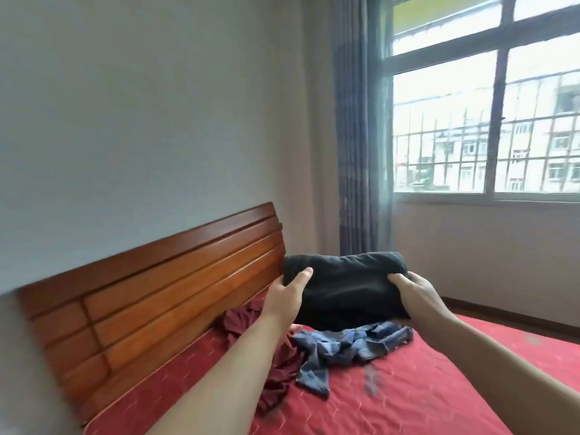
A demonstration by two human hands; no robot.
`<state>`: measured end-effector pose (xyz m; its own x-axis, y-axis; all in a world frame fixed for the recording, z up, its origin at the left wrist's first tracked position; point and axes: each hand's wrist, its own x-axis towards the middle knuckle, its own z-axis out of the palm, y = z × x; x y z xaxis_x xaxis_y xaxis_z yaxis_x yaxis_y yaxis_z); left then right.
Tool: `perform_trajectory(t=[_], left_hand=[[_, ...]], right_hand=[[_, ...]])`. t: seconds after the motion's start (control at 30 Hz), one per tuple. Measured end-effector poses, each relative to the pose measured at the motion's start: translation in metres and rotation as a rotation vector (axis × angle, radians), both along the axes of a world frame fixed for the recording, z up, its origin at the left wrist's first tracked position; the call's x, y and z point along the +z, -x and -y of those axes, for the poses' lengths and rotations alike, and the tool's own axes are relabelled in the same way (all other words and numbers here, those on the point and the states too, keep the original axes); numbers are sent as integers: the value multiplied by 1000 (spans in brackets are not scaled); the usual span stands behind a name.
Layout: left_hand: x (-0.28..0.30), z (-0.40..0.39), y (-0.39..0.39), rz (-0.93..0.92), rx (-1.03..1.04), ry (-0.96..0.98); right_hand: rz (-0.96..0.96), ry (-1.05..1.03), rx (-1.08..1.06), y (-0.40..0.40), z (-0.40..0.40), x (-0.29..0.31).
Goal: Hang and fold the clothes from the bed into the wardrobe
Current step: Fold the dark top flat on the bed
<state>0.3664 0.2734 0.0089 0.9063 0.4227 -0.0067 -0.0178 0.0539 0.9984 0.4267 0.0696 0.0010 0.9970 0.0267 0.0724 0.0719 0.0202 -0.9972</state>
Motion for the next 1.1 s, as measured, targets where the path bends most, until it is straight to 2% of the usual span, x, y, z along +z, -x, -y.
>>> perform_trajectory(t=[0.17,0.33,0.57,0.73,0.87,1.1], left_hand=[[7,-55,125,-55,204,-94],[17,-129,267,-92,446,-127],[11,-211,485,-130,690,-17],[5,-243,650,-110,943,30],[2,-246,753,-123,1132,95],[-3,-270,839,-133,1311,109]], right_hand=[[-45,-1,321,65,-70,9],[-103,31,706,163,-170,20],[110,146,1089,329,-306,19],[182,137,1287,480,-388,13],[189,129,1434,578,-434,10],[177,140,1606,660,-495,5]])
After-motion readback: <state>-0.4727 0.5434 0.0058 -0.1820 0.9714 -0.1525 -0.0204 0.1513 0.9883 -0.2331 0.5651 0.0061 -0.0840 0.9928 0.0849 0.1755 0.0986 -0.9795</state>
